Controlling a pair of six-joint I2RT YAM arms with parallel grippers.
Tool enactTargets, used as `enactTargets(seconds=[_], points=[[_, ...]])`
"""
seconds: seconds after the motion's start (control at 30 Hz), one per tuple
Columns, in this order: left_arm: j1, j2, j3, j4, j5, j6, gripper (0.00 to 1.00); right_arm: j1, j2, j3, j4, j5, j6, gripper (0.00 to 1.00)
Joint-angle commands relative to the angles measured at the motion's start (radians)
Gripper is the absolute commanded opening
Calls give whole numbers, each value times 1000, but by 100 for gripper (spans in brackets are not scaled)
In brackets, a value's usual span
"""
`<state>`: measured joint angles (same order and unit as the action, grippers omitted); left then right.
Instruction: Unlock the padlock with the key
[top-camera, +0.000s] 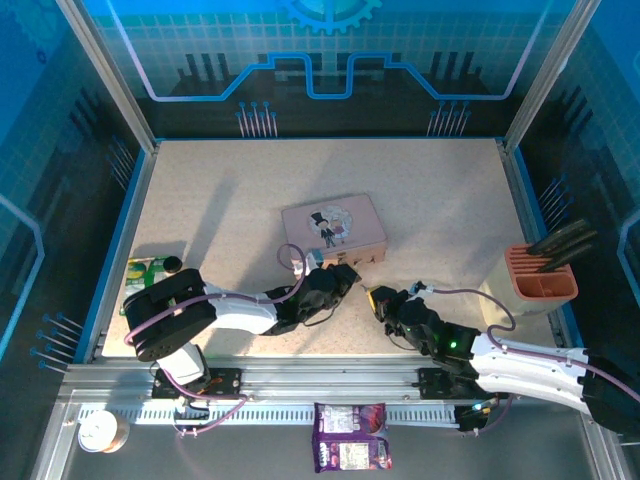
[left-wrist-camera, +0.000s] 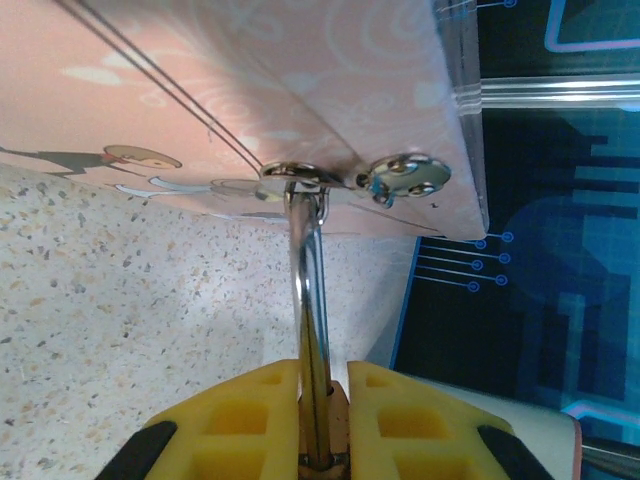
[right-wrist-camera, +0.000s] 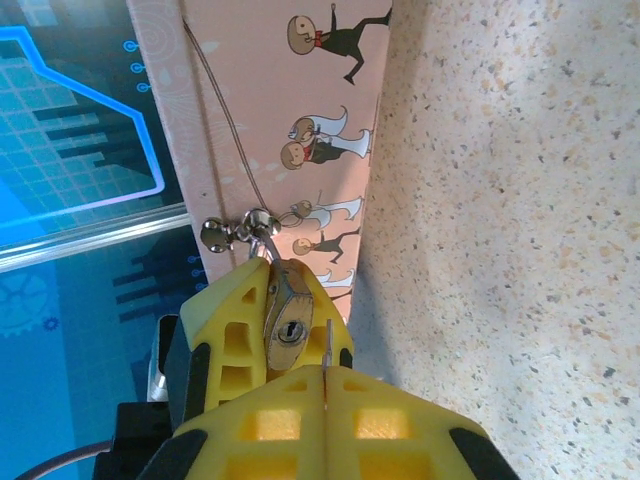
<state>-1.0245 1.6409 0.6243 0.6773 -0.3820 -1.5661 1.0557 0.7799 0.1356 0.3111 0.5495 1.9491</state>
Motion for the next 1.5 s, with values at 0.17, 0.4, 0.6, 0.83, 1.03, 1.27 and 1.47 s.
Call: enactTargets(seconds=[0.17, 0.4, 0.6, 0.83, 1.03, 1.27, 1.47], points=[[-23, -16, 61, 114, -16, -9, 0, 23, 0, 10, 64, 91, -2, 0], [-31, -12, 65, 119, -19, -14, 0, 24, 25, 13, 96, 99, -3, 0], [-33, -6, 66, 113, -25, -21, 0, 24, 35, 5, 139, 99, -13, 0], [-32, -16, 64, 104, -44, -24, 0, 37, 10, 2, 95, 98, -10, 0], [-32, -32, 70, 99, -51, -18, 0, 47, 19, -11, 111, 103, 0, 0], [-34, -50, 68, 110, -45, 5, 0, 45, 25, -19, 118, 112, 14, 0], [-35, -50, 71, 126, -31, 13, 0, 34, 9, -20, 81, 99, 25, 0]])
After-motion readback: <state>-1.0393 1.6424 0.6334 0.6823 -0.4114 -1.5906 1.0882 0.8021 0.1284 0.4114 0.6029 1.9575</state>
